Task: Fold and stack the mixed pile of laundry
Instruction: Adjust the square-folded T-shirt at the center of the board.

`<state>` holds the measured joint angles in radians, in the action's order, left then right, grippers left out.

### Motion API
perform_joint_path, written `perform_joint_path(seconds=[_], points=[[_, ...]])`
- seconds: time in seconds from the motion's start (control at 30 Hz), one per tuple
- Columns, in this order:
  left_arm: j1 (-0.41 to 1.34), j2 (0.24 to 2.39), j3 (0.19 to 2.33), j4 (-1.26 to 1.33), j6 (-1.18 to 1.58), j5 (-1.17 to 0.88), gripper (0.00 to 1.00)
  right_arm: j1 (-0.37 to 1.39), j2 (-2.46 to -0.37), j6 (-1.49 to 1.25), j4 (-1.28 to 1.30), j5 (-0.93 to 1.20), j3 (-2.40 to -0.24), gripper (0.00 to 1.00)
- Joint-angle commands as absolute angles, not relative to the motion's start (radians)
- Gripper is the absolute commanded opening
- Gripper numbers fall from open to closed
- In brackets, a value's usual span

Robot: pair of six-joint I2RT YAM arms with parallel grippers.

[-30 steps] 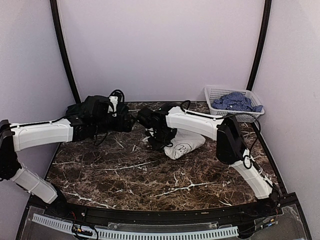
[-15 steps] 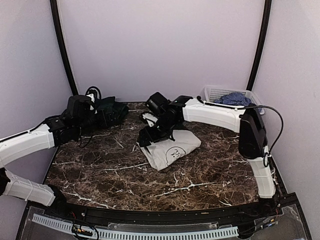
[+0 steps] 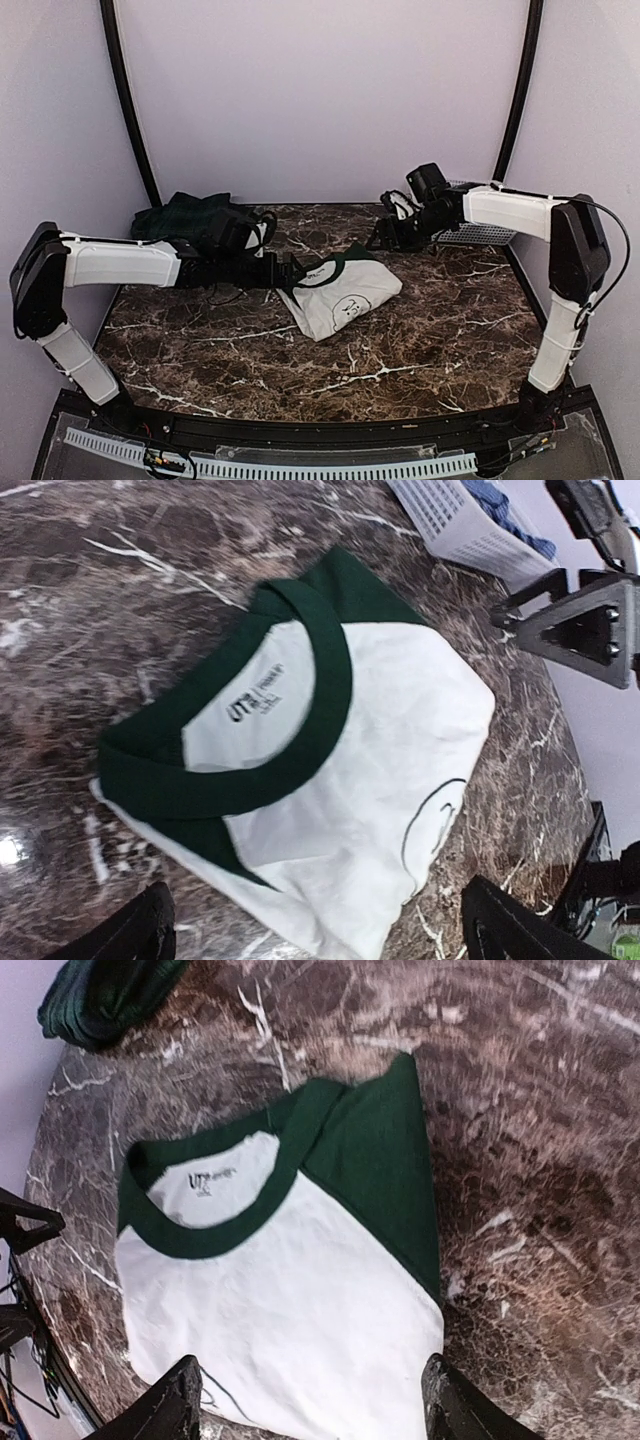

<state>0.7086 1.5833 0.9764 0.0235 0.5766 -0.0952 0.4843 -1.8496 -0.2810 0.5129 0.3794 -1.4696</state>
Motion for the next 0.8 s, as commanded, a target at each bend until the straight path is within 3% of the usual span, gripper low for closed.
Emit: perform_joint_path(seconds=[0.0, 0.2, 0.53, 0.77], points=[[0.736, 1.720, 1.073, 0.105, 0.589, -0.275, 0.99, 0.487, -1.898, -0.259, 0.409, 0.467, -1.380, 0.71], [0.725, 1.847, 1.081, 0.118, 0.643, -0.354, 0.99, 0.488, -1.938, -0.283, 0.357, 0.484, -1.263, 0.66], [0.543, 1.842, 0.956, 0.082, 0.673, -0.331, 0.99, 0.547, -1.763, -0.409, 0.246, 0.533, -0.964, 0.66], [0.487, 1.710, 1.001, 0.047, 0.614, -0.333, 0.99, 0.624, -1.566, -0.363, 0.410, 0.318, -1.047, 0.67]])
